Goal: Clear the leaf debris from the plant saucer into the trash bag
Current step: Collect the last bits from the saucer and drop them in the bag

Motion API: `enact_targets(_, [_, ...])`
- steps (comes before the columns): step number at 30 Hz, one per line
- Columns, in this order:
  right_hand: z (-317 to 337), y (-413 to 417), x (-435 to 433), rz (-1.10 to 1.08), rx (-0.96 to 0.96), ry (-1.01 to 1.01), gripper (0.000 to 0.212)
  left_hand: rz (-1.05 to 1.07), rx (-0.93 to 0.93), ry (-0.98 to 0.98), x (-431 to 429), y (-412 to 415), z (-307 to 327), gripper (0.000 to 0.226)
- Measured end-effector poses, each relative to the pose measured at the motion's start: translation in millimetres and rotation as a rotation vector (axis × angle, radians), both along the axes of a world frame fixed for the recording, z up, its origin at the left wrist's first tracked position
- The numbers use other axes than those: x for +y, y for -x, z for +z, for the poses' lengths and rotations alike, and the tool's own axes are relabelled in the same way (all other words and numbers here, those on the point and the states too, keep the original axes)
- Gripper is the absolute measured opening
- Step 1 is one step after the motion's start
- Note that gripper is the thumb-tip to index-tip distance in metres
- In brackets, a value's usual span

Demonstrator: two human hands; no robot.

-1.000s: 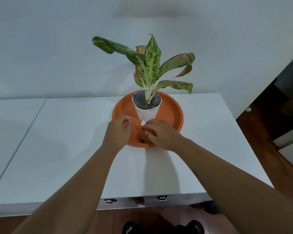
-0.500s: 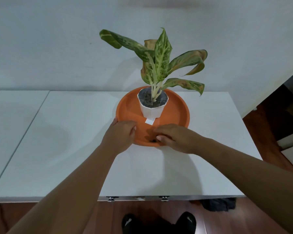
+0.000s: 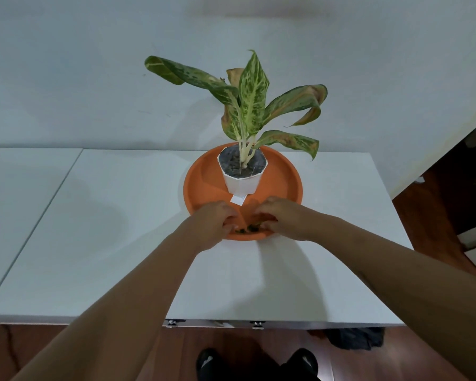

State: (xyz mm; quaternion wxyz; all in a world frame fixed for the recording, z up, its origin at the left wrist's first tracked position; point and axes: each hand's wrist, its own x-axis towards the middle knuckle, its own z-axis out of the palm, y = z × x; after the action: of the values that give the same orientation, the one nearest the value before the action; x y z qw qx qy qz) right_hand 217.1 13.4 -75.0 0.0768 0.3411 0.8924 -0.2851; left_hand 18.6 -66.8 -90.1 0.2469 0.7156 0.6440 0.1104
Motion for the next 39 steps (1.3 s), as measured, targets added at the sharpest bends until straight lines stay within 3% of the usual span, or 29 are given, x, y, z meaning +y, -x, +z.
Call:
enact_targets(6, [-3.8, 13.2, 2.5, -0.107, 0.077, 0.063, 0.019, 0.149, -0.142, 0.168, 18.1, -5.9, -8.4, 0.016])
enact_targets(10, [-8.7, 16.1, -4.3, -0.156, 0.165, 0.102, 0.021, 0.164, -0.172, 0.148, 19.6, -9.9, -11.6, 0.015])
enact_targets(17, [-8.6, 15.5, -3.1, -0.131, 0.115, 0.015, 0.013, 0.15, -0.202, 0.123, 18.0, -13.6, -11.9, 0.015])
enact_targets(23, [-10.0, 15.0, -0.3, -0.121, -0.013, -0.08, 0.028, 0.094, -0.145, 0.094, 19.6, -17.6, -7.5, 0.008])
enact_targets(30, [-5.4, 7.8, 5.2, -0.228, 0.054, -0.075, 0.005, 0.128, -0.157, 0.102, 21.0, -15.1, -8.0, 0.003])
enact_targets(35, [-6.4, 3.6, 7.7, -0.266, 0.068, -0.072, 0.011, 0.076, -0.093, 0.135, 23.4, -23.5, -1.3, 0.026])
enact_targets(39, [-9.1, 4.5, 7.6, -0.278, 0.057, -0.068, 0.012, 0.049, -0.029, 0.094, 24.3, -30.8, 0.8, 0.01])
